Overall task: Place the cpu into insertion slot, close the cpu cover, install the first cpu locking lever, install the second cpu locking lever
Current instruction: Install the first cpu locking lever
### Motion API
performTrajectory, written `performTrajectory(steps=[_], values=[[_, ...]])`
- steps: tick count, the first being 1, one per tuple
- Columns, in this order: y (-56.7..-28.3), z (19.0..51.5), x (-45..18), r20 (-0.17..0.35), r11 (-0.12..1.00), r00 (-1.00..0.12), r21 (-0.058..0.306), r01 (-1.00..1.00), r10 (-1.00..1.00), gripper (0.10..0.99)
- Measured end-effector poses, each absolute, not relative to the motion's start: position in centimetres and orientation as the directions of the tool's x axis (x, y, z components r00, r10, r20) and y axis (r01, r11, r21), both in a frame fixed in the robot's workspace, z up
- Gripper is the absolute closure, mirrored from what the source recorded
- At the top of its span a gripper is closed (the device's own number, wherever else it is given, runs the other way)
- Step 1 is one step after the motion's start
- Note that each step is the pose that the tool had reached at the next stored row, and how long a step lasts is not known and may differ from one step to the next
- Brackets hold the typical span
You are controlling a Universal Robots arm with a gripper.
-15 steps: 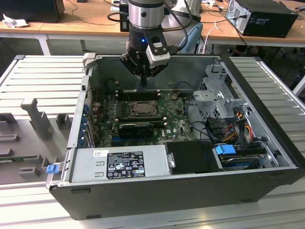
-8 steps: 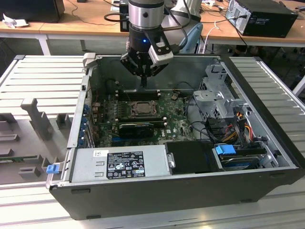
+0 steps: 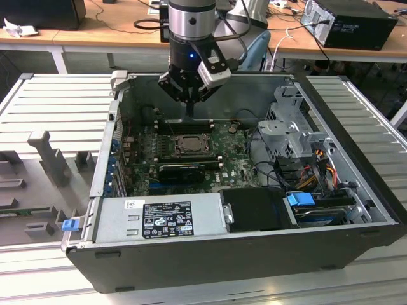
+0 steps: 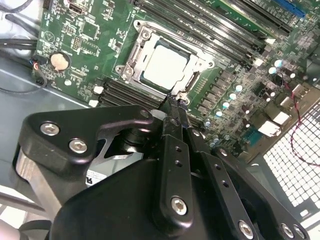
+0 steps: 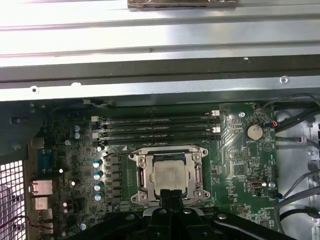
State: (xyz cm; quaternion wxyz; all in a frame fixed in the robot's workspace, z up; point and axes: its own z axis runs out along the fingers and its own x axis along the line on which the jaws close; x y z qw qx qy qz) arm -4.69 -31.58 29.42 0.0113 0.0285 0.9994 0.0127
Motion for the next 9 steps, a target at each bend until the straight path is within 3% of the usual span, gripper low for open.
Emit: performTrajectory(steps=[9], values=[[-31.6,29.2,-7.2,-0.032,0.998,-0.998,0.027,0.053,0.054,0.98]])
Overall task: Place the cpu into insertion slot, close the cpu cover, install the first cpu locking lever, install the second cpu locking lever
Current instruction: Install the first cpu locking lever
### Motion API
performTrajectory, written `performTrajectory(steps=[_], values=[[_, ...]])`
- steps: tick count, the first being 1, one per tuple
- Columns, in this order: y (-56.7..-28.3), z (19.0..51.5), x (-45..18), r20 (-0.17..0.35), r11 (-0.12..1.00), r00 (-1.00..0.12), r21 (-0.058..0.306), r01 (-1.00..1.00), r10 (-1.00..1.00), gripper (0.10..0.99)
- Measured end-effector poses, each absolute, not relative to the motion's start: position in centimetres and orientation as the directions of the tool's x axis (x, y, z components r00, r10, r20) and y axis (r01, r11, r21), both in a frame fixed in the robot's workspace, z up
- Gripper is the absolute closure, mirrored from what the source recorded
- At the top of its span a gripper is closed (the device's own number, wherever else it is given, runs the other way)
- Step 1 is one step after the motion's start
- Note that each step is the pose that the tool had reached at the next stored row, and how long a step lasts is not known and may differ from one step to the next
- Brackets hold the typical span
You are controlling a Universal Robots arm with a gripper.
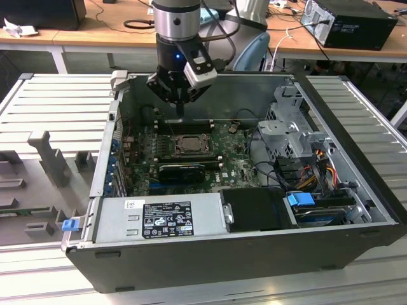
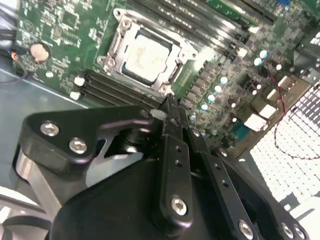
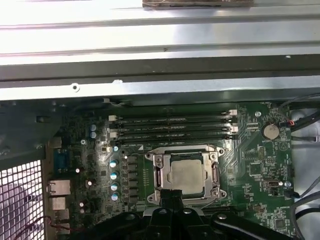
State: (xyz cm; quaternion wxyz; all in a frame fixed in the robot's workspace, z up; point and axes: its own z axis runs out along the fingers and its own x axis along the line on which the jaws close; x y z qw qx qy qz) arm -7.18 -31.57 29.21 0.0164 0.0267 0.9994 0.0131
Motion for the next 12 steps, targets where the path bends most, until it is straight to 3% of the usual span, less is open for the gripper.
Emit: performTrajectory(steps=[12], values=[[-31.6,27.7,-9.1,-0.032,0.997,-0.997,0.032,-0.071,-0.07,0.98]])
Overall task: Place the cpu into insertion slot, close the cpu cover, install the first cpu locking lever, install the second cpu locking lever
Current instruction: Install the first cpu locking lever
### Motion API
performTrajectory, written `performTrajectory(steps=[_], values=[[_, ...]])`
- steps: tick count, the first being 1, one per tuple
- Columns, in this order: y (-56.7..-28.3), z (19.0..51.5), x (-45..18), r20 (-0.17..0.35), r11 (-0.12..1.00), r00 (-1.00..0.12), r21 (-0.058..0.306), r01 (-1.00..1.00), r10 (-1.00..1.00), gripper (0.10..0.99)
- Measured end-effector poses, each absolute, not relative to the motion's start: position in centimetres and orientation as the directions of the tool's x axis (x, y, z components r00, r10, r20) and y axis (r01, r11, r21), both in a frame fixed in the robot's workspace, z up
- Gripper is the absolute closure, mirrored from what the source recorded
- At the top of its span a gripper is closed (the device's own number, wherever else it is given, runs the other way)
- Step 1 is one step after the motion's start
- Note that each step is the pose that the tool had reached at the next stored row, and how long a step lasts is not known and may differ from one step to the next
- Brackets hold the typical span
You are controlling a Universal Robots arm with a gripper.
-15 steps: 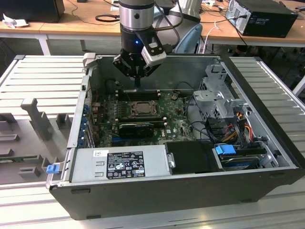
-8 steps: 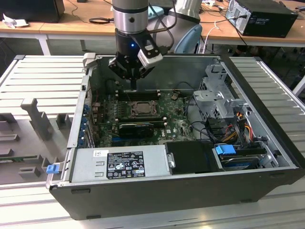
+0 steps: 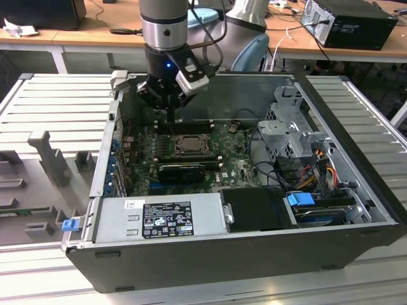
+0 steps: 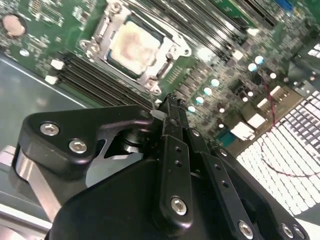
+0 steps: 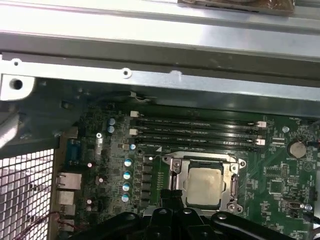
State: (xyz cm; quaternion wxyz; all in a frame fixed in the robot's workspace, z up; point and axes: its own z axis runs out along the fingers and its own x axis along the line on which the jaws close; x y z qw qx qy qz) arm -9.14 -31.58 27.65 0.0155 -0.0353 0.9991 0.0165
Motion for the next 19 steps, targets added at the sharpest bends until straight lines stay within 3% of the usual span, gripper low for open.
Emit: performTrajectory(steps=[14,19], values=[[-31.4,25.9,-12.0,-0.033,0.996,-0.997,0.048,-0.072,-0.07,0.98],[-29.7,25.7,-11.8,-0.034,0.996,-0.997,0.053,-0.072,-0.07,0.98]])
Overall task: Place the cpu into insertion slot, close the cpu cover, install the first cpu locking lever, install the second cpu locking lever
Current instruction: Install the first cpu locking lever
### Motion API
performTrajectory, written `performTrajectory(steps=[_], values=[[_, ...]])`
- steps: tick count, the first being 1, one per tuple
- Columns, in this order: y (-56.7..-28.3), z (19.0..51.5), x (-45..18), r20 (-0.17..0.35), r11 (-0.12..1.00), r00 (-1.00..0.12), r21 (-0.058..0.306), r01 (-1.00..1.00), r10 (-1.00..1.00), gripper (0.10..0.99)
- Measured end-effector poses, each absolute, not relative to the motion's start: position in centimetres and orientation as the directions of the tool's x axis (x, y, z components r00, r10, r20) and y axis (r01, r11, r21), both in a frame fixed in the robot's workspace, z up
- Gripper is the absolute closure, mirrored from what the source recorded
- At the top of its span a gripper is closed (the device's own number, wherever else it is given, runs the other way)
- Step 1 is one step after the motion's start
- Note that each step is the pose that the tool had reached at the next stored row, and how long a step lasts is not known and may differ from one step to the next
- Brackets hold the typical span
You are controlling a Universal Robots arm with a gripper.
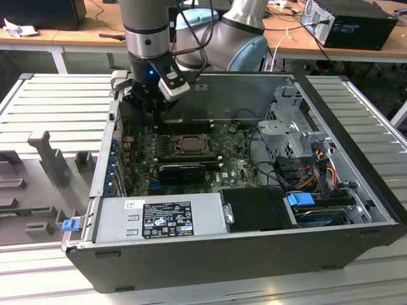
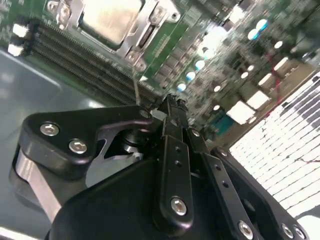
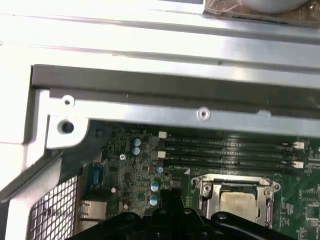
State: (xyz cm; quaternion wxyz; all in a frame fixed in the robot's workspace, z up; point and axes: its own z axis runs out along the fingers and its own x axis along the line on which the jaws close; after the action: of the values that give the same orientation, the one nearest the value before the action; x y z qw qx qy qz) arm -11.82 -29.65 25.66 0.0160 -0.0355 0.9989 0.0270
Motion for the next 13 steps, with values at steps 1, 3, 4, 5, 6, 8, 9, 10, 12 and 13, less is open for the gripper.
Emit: performTrajectory(steps=[1,3,4,5,6,8,9,10,12,13], values=[[-29.5,25.6,-11.7,-0.034,0.996,-0.997,0.053,-0.072,-0.07,0.98],[-29.4,25.6,-11.4,-0.034,0.996,-0.997,0.053,-0.072,-0.07,0.98],[-29.4,25.5,-11.2,-0.034,0.996,-0.997,0.053,-0.072,-0.07,0.98],[-29.4,25.5,-11.0,-0.034,0.996,-0.997,0.053,-0.072,-0.07,0.98],[-29.4,25.5,-10.9,-0.034,0.996,-0.997,0.053,-0.072,-0.07,0.98],[-29.4,25.5,-10.3,-0.034,0.996,-0.997,0.053,-0.072,-0.07,0.98],[-29.4,25.5,-10.1,-0.034,0.996,-0.997,0.053,-0.072,-0.07,0.98],[-29.4,25.5,-10.0,-0.034,0.996,-0.997,0.053,-0.072,-0.07,0.98],[-29.4,25.4,-9.7,-0.034,0.996,-0.997,0.053,-0.072,-0.07,0.98],[-29.4,25.4,-9.6,-0.034,0.996,-0.997,0.053,-0.072,-0.07,0.98]])
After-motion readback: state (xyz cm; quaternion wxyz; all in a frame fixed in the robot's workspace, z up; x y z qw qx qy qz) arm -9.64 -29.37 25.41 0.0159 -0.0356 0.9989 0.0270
